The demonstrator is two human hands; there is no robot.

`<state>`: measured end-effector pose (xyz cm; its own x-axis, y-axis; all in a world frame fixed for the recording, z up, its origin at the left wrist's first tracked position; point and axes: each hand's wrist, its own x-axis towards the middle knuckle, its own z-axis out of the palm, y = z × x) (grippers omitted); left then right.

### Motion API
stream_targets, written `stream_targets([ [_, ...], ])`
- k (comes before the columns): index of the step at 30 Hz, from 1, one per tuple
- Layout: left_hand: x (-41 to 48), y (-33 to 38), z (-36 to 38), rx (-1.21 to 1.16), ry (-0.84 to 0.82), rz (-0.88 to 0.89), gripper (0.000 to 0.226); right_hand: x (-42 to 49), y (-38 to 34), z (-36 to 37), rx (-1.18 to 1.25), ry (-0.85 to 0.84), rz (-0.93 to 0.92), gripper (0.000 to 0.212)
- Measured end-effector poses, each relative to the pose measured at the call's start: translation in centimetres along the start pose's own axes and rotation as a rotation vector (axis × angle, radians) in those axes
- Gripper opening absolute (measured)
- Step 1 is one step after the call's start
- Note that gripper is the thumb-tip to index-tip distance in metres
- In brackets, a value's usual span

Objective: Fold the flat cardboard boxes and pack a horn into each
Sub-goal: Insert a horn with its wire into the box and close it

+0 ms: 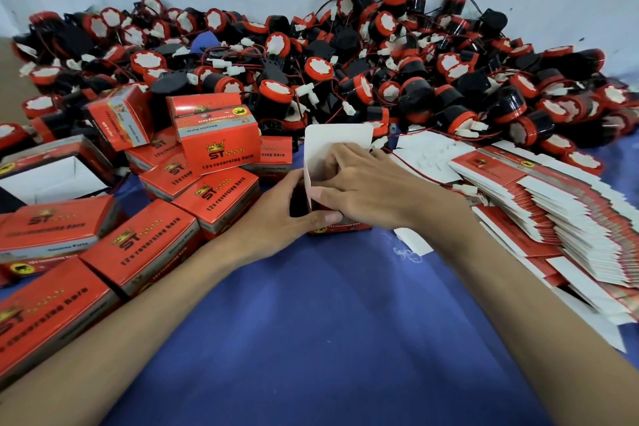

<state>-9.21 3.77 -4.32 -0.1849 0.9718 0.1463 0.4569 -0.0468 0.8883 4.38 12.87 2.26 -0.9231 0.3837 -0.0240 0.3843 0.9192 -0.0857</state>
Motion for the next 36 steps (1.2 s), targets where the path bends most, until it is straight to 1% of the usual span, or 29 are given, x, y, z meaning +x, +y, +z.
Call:
stream_targets([
  [2, 0.0, 0.0, 0.0, 0.014, 0.006, -0.014, 0.056, 0.0, 0.3, 0.0, 0.056, 0.015, 0.0, 0.027],
  [6, 0.1, 0.0, 0.1, 0.038, 0.002, -0.032, 0.056, 0.1, 0.6, 0.1, 0.177, 0.15, -0.034, 0.025],
  [9, 0.0, 0.0, 0.0, 0.046, 0.004, -0.039, 0.054, 0.0, 0.5, 0.2, 0.203, 0.211, -0.064, 0.02],
  [11, 0.0, 0.0, 0.0, 0.052, 0.005, -0.046, 0.051, 0.0, 0.7, 0.2, 0.171, 0.194, -0.082, 0.021],
  [14, 0.1, -0.1, 0.1, 0.046, -0.014, -0.05, 0.048, 0.0, 1.0, 0.0, 0.094, 0.09, -0.09, 0.026],
  [18, 0.1, 0.0, 0.2, 0.047, -0.026, -0.036, 0.056, -0.1, 0.6, -0.1, 0.048, 0.024, -0.044, 0.035],
  [20, 0.1, 0.0, 0.3, 0.044, -0.019, -0.03, 0.054, -0.1, 0.3, 0.0, 0.045, 0.052, -0.023, 0.035],
  [22, 0.1, -0.1, 0.2, 0.052, -0.015, -0.032, 0.05, -0.1, 0.1, 0.0, 0.064, 0.115, -0.011, 0.03],
  [27, 0.2, -0.4, 0.2, 0.047, -0.019, -0.025, 0.045, 0.1, 0.0, 0.4, 0.075, 0.258, -0.038, 0.007],
  [28, 0.2, -0.4, 0.2, 0.049, -0.016, -0.024, 0.046, 0.1, -0.1, 0.5, 0.075, 0.261, -0.056, 0.011],
  [30, 0.2, -0.3, 0.2, 0.051, -0.012, -0.019, 0.05, 0.1, 0.1, 0.7, 0.053, 0.259, -0.086, 0.006],
  [32, 0.2, -0.2, 0.2, 0.038, -0.015, -0.004, 0.055, 0.0, 0.3, 0.7, 0.037, 0.254, -0.087, 0.014],
  [35, 0.2, -0.2, 0.2, 0.01, -0.018, 0.017, 0.061, -0.3, 0.5, 0.6, 0.033, 0.184, -0.1, 0.01],
  [36, 0.2, -0.3, 0.2, -0.009, -0.016, 0.035, 0.069, -0.4, 0.5, 0.5, 0.025, 0.16, -0.107, 0.011],
])
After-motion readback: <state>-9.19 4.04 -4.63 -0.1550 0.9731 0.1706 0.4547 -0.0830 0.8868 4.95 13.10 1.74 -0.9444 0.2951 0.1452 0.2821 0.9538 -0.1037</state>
